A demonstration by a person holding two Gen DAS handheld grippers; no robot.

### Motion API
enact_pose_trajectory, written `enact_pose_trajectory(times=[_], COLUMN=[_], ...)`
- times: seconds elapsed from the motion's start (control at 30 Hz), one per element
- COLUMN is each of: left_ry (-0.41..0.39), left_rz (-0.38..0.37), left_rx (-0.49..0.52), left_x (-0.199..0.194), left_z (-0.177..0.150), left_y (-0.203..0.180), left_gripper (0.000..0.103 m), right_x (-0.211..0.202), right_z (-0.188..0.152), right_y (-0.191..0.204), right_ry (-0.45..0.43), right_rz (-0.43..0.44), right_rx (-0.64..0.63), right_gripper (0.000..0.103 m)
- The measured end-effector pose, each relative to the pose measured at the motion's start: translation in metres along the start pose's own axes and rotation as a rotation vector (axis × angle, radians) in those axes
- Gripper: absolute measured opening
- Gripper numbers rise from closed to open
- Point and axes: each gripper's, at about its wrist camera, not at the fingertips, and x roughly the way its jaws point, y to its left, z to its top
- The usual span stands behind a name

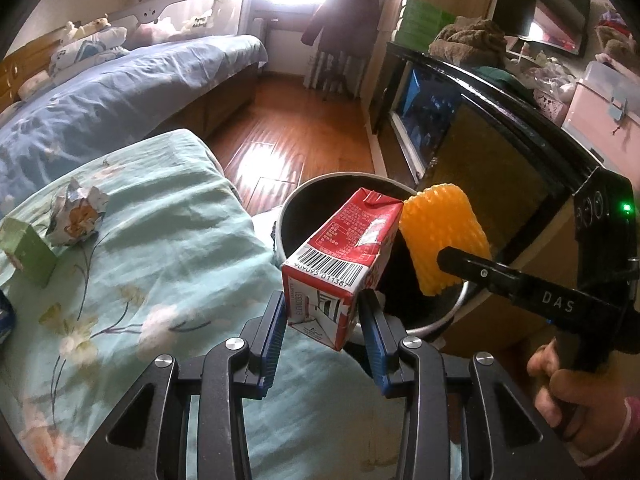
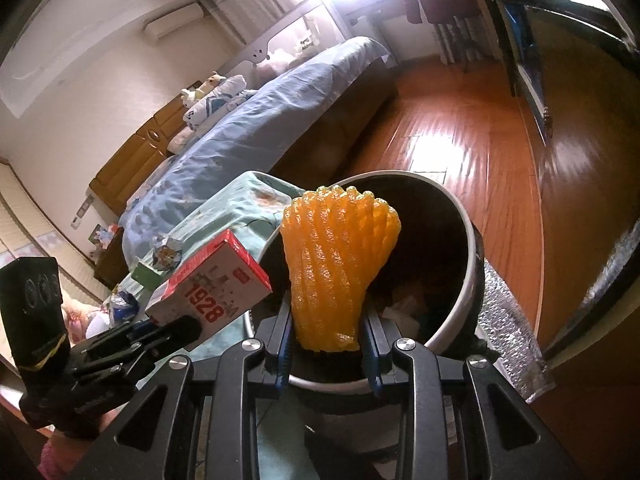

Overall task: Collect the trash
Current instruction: 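Open both grippers to drop the carton and mesh net into the bin, then move both open grippers back over the table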

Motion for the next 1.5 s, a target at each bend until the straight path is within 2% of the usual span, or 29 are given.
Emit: enact_pose_trajectory(times=[0.63, 1.03, 1.23, 1.37, 1.5], left_ry=[0.024, 0.033, 0.013, -0.017, -0.042], left_rz=[0.024, -0.008, -0.016, -0.007, 0.004], left_rx=[0.02, 0.005, -0.005, -0.026, -0.075], left_x=[0.035, 0.045, 0.037, 0.021, 0.0], left_z=[0.026, 0.031, 0.03, 0.023, 0.004], left_y=[-0.014, -0.016, -0.013, -0.004, 0.011], left_gripper=[0.036, 0.036, 0.038, 0.053, 0.057], right_x=[0.018, 0.023, 0.021, 0.015, 0.011], right_z=[0.017, 0.025, 0.025, 0.022, 0.017], right_y=[-0.013, -0.016, -0.013, -0.007, 0.007], right_ry=[0.03, 0.041, 0.041, 0.028, 0.016], right_rz=[-0.032, -0.048, -0.055, -0.051, -0.032], right_rx=[-0.012, -0.022, -0.034, -0.033, -0.052], right_gripper=[0.031, 0.033, 0.046, 0.058, 0.069])
